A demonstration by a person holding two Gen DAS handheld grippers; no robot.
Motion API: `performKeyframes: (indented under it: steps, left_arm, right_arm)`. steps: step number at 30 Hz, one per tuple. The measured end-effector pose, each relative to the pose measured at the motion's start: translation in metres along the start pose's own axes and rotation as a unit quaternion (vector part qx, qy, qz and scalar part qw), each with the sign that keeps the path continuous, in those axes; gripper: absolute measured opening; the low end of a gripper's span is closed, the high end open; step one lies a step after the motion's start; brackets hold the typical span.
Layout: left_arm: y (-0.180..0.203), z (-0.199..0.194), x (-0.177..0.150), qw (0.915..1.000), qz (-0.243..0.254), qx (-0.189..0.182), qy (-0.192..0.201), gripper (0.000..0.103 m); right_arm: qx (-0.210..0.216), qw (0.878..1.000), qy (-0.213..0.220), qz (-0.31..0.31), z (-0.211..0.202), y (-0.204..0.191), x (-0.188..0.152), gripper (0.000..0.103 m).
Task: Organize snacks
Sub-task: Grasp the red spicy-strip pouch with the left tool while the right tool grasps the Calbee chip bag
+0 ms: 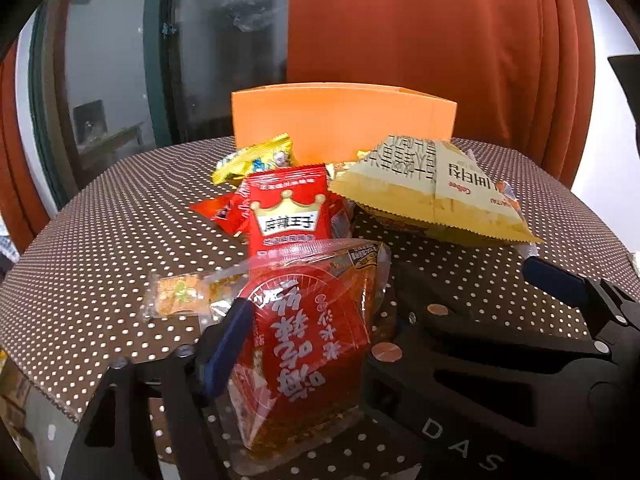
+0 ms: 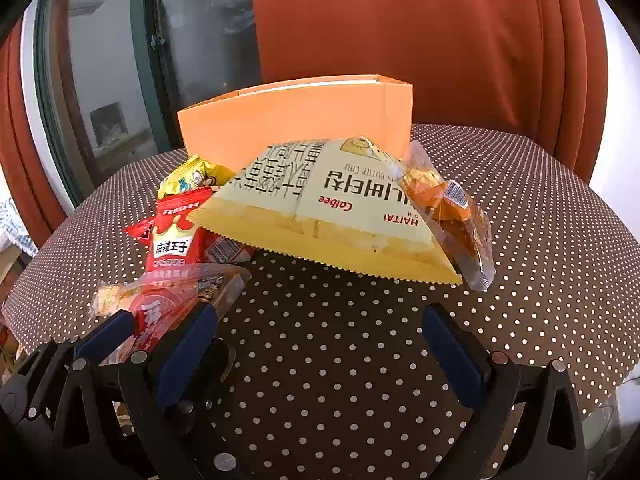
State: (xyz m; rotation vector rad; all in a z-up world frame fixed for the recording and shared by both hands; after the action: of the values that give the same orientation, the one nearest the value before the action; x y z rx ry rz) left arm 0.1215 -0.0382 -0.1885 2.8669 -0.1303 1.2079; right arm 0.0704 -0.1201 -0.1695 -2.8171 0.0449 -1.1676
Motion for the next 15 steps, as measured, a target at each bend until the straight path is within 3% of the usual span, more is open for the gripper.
performKeyframes:
  steps: [5,8,15]
  left_arm:
    - [-0.012,-0.005,-0.002,0.9995,-0.005,0.031,-0.001,0.103]
    - [-0.017,-0.004,-0.007,0.9993,-0.011,0.036,-0.006,0.103]
    - [-0.023,0.003,-0.015,0.9984,-0.055,-0.004,-0.014,0.103]
  right_arm:
    - [0.004,1.000,0.001,-0.004,-0.007,-0.005,-0.004,0.103]
    - [0.005,1.000,-0.003,-0.013,-0.009,-0.012,-0.008,0.103]
    - [0.009,1.000,-0.007,-0.023,-0.004,-0.020,-0.011,0.103]
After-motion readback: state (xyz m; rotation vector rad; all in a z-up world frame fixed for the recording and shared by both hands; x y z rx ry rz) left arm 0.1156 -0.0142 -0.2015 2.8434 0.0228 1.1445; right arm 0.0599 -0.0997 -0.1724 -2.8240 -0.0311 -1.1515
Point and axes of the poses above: each gripper's, at about its wrist camera, not at the fingertips, and z roughly the way its jaws point, y to its right, x to its top, the point moved 10 cm from there along z, roughly the way its jaws point, and after that the axes turned 6 degrees about -y, right-handed, at the moved point
